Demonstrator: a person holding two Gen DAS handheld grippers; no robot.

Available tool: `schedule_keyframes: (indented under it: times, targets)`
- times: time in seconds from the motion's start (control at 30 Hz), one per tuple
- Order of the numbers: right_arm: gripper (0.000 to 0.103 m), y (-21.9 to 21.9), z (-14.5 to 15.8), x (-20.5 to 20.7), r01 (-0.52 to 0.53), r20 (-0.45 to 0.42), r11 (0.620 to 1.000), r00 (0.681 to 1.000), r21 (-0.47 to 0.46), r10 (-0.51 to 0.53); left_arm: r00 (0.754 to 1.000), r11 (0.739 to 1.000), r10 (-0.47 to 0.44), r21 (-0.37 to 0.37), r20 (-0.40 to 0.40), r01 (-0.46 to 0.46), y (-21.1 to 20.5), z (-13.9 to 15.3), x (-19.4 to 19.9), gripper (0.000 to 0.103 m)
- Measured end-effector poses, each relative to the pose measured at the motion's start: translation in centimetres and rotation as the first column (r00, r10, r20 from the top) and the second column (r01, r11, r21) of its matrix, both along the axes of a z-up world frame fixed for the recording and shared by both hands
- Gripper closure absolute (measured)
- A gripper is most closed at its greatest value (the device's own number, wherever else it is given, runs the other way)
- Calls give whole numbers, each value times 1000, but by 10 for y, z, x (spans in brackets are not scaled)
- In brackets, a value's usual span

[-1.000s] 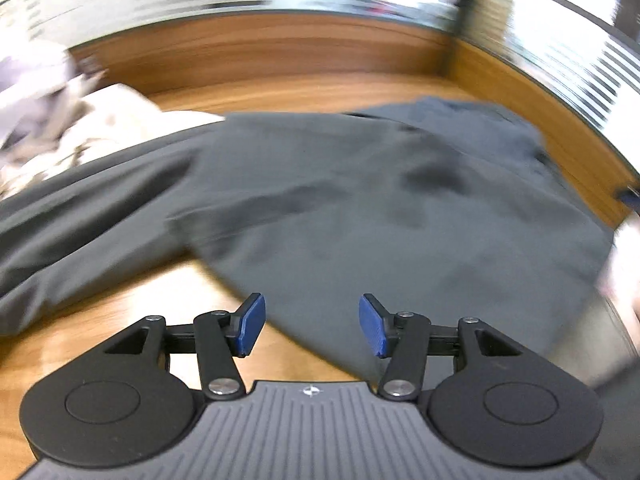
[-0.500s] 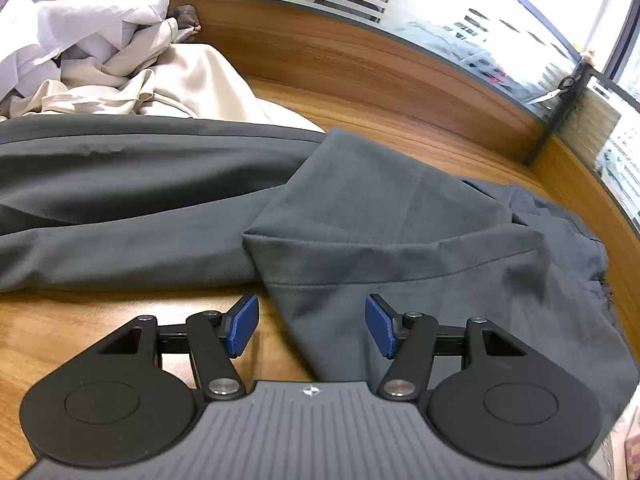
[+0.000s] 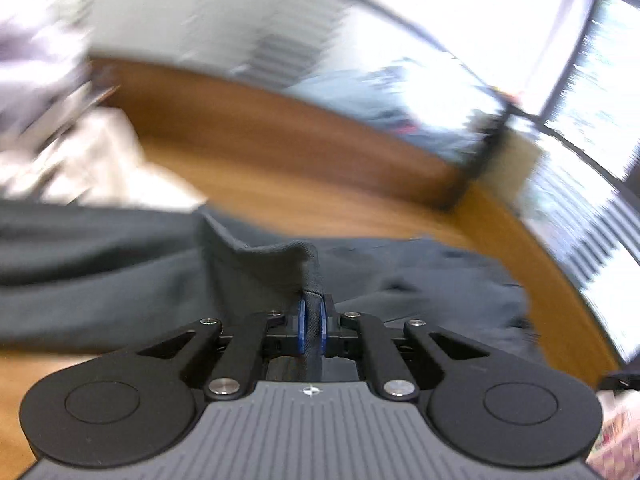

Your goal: Fold clothes

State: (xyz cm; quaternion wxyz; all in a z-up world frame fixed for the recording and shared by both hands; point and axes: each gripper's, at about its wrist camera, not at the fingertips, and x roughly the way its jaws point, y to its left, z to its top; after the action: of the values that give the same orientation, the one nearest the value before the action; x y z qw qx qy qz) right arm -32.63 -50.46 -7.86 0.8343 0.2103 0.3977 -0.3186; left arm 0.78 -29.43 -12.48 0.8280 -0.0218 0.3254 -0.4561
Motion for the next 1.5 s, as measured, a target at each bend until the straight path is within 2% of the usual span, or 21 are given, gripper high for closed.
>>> schedule_keyframes:
  times: [0.07,0.23,0.37,0.47,0.57,0.63,0.7,0.77,0.9,1.0,1.17,1.23,1.33,1.5]
  targets:
    - [53,-7,-2,-8,4,8,1000,1000,9,-4,996,997,-71,-9,46,72,-25,14,-27,96]
    - [53,-23,-6,-29,2,30,1000,1000,17,-2,970,973,-232,15,70,231,-99,28,-89,96]
    - [53,-35,-8,-44,5,46,1000,999,16,-6,936,941,-338,74,100,332,-153,24,-133,96]
    - [53,-43,-10,-54,2,51,1000,999,21,-4,911,912,-403,128,87,391,-184,7,-156,91]
    - [53,-51,-14,-61,-12,49,1000,999,24,11,897,894,-433,168,92,415,-198,-9,-174,76]
    - [53,-55,-15,-62,-27,47,999,999,24,26,889,889,-444,178,111,422,-197,-12,-183,54]
    - [53,-59,-16,-61,-47,46,999,998,22,46,883,888,-448,181,138,422,-193,-13,-193,42]
    - [53,-60,-17,-59,-69,46,997,997,22,68,884,896,-436,176,167,409,-188,-10,-198,39]
    - [53,-63,-20,-51,-120,46,992,992,32,118,909,923,-372,181,190,340,-168,-6,-191,37]
    - [53,-62,-23,-42,-157,46,987,987,41,155,937,947,-296,185,186,263,-141,-4,-183,36]
    - [53,-60,-26,-25,-215,48,976,976,46,212,971,973,-152,202,183,114,-89,-7,-168,35]
    - [52,-59,-27,-19,-231,48,972,972,49,229,981,977,-62,212,185,21,-67,-10,-161,35]
    - [52,-57,-28,-10,-252,42,966,967,55,250,978,963,83,236,192,-128,-33,-15,-147,35]
    - [52,-52,-31,5,-288,24,956,958,60,287,947,911,289,263,143,-318,19,-28,-121,35]
